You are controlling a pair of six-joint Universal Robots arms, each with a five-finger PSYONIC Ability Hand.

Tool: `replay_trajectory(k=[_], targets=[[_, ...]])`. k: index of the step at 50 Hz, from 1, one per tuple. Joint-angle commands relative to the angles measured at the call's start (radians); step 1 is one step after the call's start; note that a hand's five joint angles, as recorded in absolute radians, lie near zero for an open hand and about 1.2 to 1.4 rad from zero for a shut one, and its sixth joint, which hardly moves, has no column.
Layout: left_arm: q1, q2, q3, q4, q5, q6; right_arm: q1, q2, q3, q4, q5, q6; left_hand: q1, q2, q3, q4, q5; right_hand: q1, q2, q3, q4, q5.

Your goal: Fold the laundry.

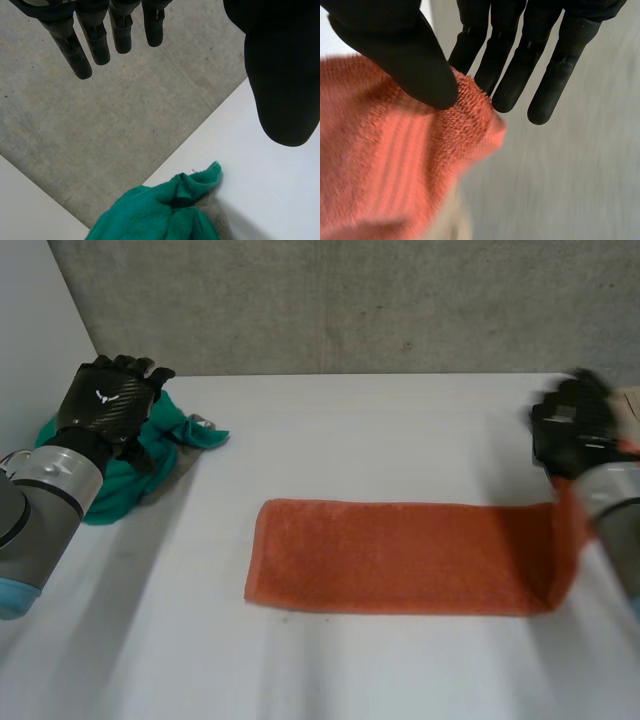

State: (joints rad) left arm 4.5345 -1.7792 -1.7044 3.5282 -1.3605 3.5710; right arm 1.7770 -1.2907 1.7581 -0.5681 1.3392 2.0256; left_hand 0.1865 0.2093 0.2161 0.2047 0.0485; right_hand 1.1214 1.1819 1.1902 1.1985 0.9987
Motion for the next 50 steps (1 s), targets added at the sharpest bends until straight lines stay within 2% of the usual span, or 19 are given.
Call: replay_trajectory(k=[1, 4, 7, 8, 9, 10, 14, 15, 18, 21, 25, 29, 32, 33, 34, 37, 40, 44, 50], targets=[[-0.009, 0.03, -0.024, 0.0, -0.002, -0.038, 0.4, 0.14, -0.012, -0.047, -0.19, -0.001, -0.008, -0.031, -0.038, -0.026, -0.045, 0.275, 0.214, 0.206, 0.198, 0.223], [-0.029, 0.032, -0.032, 0.0, -0.002, -0.044, 0.485, 0.206, -0.017, -0.042, -0.206, -0.005, -0.008, -0.031, -0.038, -0.026, -0.045, 0.275, 0.214, 0.206, 0.198, 0.223], [-0.066, 0.029, -0.029, 0.0, -0.002, -0.043, 0.539, 0.272, -0.04, -0.024, -0.155, -0.007, -0.008, -0.031, -0.038, -0.026, -0.045, 0.218, 0.157, 0.149, 0.141, 0.166], [-0.075, 0.029, -0.027, 0.001, -0.002, -0.043, 0.538, 0.278, -0.046, -0.018, -0.131, -0.002, -0.008, -0.031, -0.038, -0.026, -0.045, -0.071, -0.131, -0.139, -0.148, -0.122], [-0.084, 0.027, -0.026, 0.003, -0.002, -0.044, 0.538, 0.283, -0.057, -0.007, -0.065, 0.008, -0.008, -0.031, -0.038, -0.026, -0.045, -0.768, -0.829, -0.837, -0.845, -0.82], [-0.101, 0.027, -0.021, 0.004, -0.002, -0.044, 0.538, 0.278, -0.054, -0.003, -0.027, 0.016, -0.008, -0.031, -0.038, -0.026, -0.045, -0.947, -1.007, -1.016, -1.024, -0.999], [-0.141, 0.027, -0.012, 0.009, -0.002, -0.043, 0.535, 0.232, -0.034, 0.002, 0.095, 0.108, -0.008, -0.031, -0.038, -0.026, -0.045, -0.947, -1.007, -1.016, -1.024, -0.999], [-0.156, 0.027, -0.008, 0.014, -0.002, -0.043, 0.529, 0.205, -0.028, 0.005, 0.103, 0.142, -0.008, -0.031, -0.038, -0.026, -0.045, -0.947, -1.007, -1.016, -1.024, -0.999], [-0.216, 0.02, 0.014, 0.031, -0.002, -0.043, 0.408, 0.013, 0.058, 0.034, 0.103, 0.426, -0.008, -0.031, -0.038, -0.026, -0.045, -0.947, -1.007, -1.016, -1.024, -0.999], [-0.245, 0.017, 0.023, 0.041, -0.003, -0.043, 0.354, -0.015, 0.089, 0.109, 0.1, 0.563, -0.008, -0.031, -0.038, -0.026, -0.045, -0.947, -1.007, -1.016, -1.024, -0.999], [-0.272, 0.008, 0.025, 0.054, -0.006, -0.043, 0.294, -0.009, 0.122, 0.233, 0.1, 0.616, -0.008, -0.031, -0.038, -0.026, -0.045, -0.947, -1.007, -1.016, -1.024, -0.999], [-0.293, -0.015, 0.029, 0.054, -0.008, -0.044, 0.19, 0.049, 0.158, 0.278, 0.118, 0.541, -0.011, -0.034, -0.041, -0.029, -0.048, -0.947, -1.007, -1.016, -1.024, -0.999], [-0.299, -0.026, 0.025, 0.054, -0.011, -0.044, 0.125, 0.093, 0.162, 0.286, 0.144, 0.458, -0.008, -0.031, -0.038, -0.026, -0.045, -0.527, -0.588, -0.596, -0.605, -0.579], [-0.299, -0.026, 0.023, 0.054, -0.011, -0.044, 0.09, 0.103, 0.158, 0.284, 0.173, 0.411, -0.008, -0.031, -0.038, -0.026, -0.045, -0.037, -0.098, -0.106, -0.114, -0.089], [-0.299, -0.026, 0.022, 0.052, -0.011, -0.043, 0.076, 0.105, 0.159, 0.275, 0.185, 0.389, -0.011, -0.034, -0.041, -0.029, -0.048, 0.267, 0.206, 0.198, 0.19, 0.215], [-0.298, -0.026, 0.017, 0.052, -0.011, -0.043, 0.048, 0.096, 0.149, 0.197, 0.241, 0.342, -0.008, -0.031, -0.038, -0.026, -0.045, 0.275, 0.214, 0.206, 0.198, 0.223], [-0.295, -0.02, 0.014, 0.052, -0.011, -0.043, 0.084, 0.027, 0.141, 0.102, 0.255, 0.328, -0.011, -0.034, -0.041, -0.029, -0.048, 0.275, 0.214, 0.206, 0.198, 0.223], [-0.293, -0.009, 0.012, 0.049, -0.014, -0.043, 0.209, -0.097, 0.121, -0.002, 0.233, 0.337, -0.008, -0.031, -0.038, -0.026, -0.045, 0.275, 0.214, 0.206, 0.198, 0.223], [-0.288, 0.011, 0.002, 0.044, -0.019, -0.043, 0.43, 0.005, 0.113, -0.049, 0.055, 0.329, -0.008, -0.031, -0.038, -0.026, -0.045, 0.275, 0.214, 0.206, 0.198, 0.223]])
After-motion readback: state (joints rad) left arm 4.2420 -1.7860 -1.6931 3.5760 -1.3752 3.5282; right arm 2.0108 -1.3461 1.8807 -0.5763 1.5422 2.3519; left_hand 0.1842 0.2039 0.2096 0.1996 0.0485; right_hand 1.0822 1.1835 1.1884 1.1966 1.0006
